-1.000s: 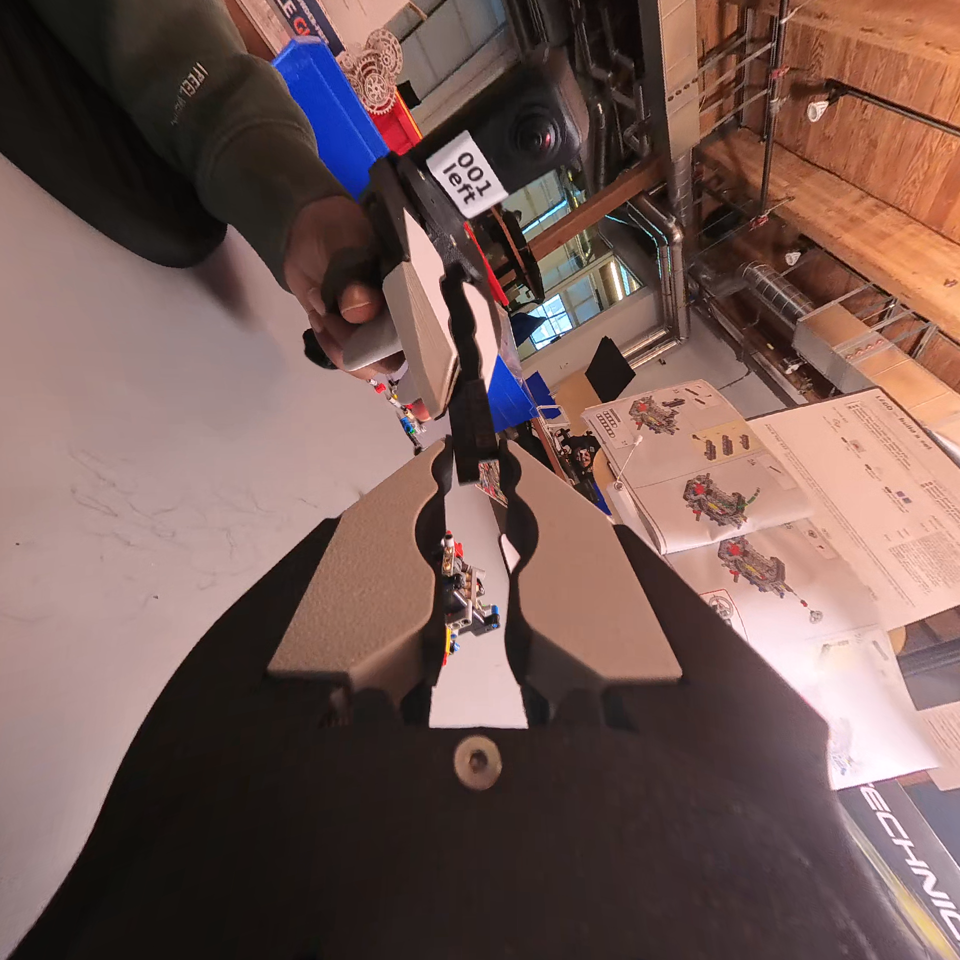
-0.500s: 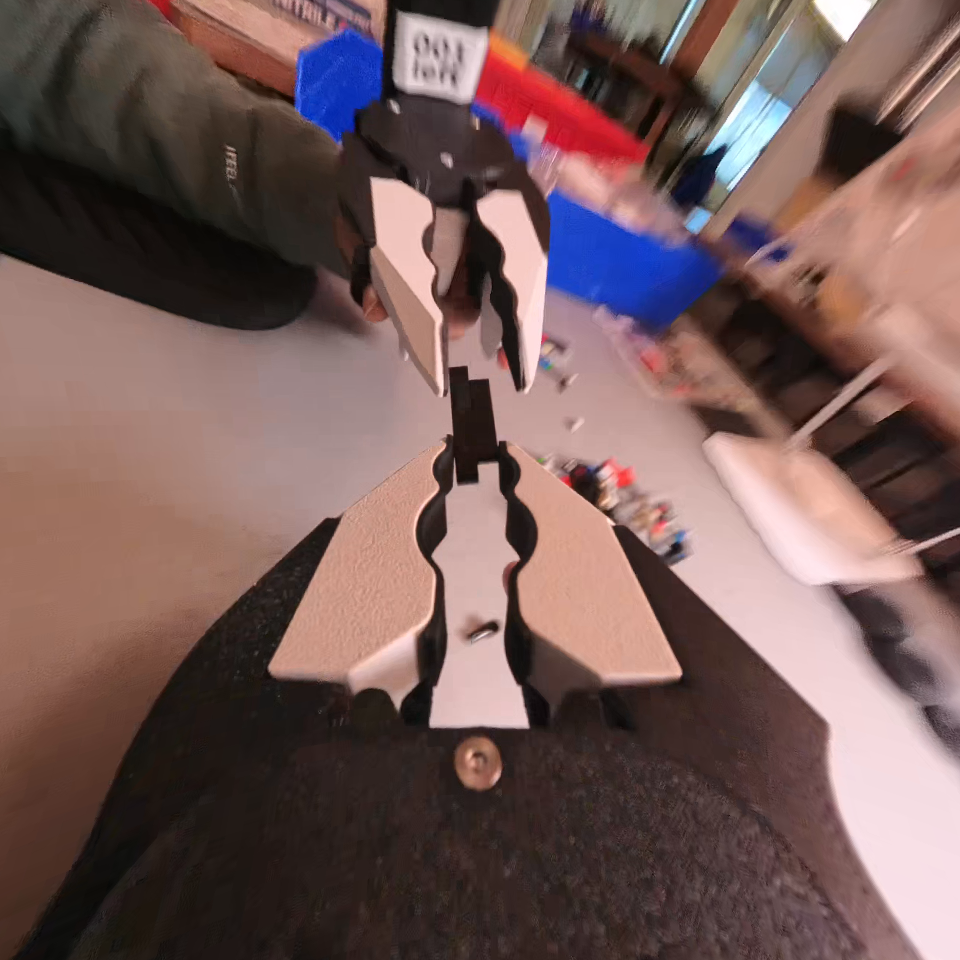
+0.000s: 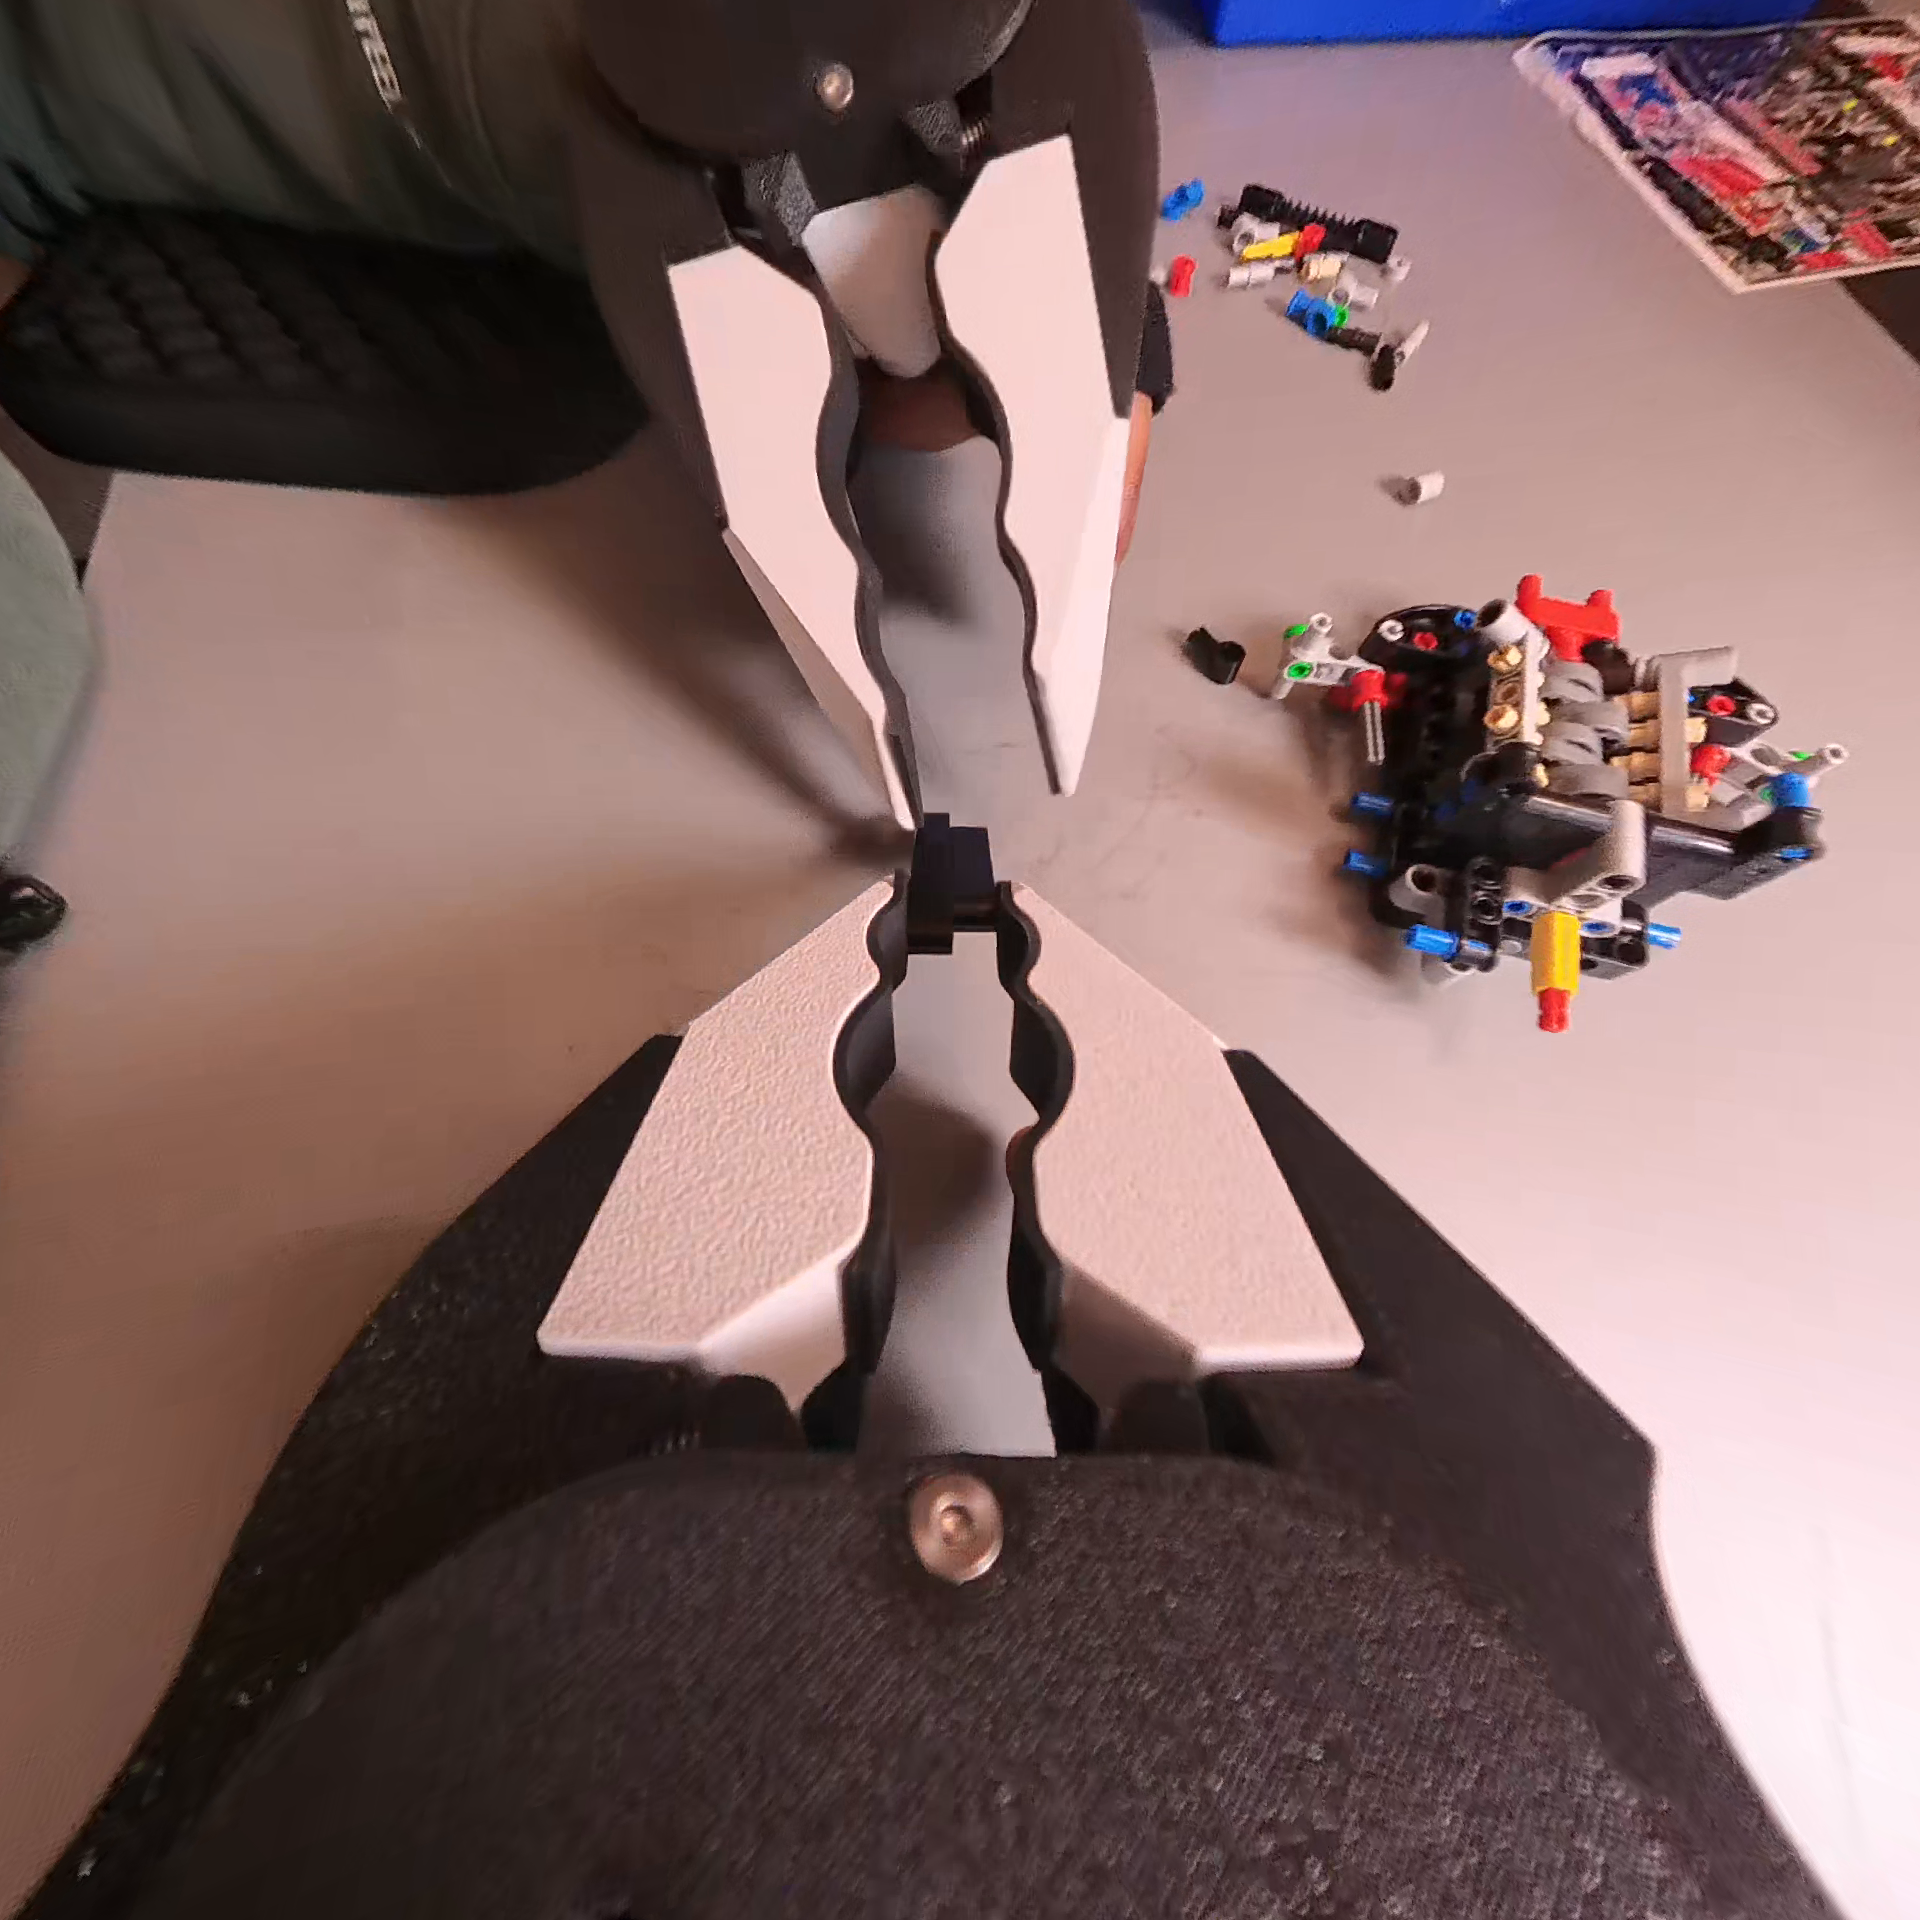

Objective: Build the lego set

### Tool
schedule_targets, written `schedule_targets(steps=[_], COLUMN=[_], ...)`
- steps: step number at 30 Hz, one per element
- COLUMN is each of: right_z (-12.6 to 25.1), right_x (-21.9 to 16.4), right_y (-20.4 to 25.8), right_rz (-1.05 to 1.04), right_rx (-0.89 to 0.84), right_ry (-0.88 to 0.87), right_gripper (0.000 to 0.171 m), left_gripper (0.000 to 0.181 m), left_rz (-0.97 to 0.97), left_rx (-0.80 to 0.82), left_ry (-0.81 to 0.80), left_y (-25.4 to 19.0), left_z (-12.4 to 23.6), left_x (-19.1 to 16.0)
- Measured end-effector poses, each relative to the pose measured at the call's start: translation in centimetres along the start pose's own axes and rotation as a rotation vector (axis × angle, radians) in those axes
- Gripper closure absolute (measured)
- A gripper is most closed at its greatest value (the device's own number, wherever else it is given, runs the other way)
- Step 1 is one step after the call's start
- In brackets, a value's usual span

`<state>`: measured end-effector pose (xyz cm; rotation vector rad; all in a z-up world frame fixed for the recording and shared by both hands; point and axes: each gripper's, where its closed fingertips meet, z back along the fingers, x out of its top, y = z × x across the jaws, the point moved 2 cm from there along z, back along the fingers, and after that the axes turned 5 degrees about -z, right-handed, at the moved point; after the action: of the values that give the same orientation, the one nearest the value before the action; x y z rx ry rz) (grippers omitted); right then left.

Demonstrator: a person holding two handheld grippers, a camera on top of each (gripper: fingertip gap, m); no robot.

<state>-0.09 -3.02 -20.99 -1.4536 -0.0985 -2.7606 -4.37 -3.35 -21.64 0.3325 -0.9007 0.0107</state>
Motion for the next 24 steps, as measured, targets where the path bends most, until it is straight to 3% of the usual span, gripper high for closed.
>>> schedule_targets(steps=[8,11,16,20,24], right_z=[-0.2,-0.4,-0.4,-0.1,0.7], right_x=[-0.6,-1.1,-1.2,-0.9,0.3], right_y=[-0.5,-0.6,-0.5,-0.2,-0.3], right_rz=[0.064,0.101,0.112,-0.042,-0.366], right_rx=[-0.063,-0.087,-0.085,-0.013,0.151], right_ry=[0.059,0.093,0.104,0.081,-0.022], right_gripper=[0.157,0.156,0.157,0.157,0.157], left_gripper=[0.180,0.177,0.151,0.157,0.167], left_rz=[0.012,0.030,0.051,0.001,-0.041], left_rx=[-0.060,-0.055,-0.089,-0.079,-0.048], left_ry=[0.060,0.069,0.046,0.062,0.016], left_y=[-0.7,-0.6,-0.9,-1.2,-1.0], left_z=[-0.5,-0.5,-0.4,-0.6,-0.3], left_x=[-0.3,-0.4,-0.2,-0.2,0.6])
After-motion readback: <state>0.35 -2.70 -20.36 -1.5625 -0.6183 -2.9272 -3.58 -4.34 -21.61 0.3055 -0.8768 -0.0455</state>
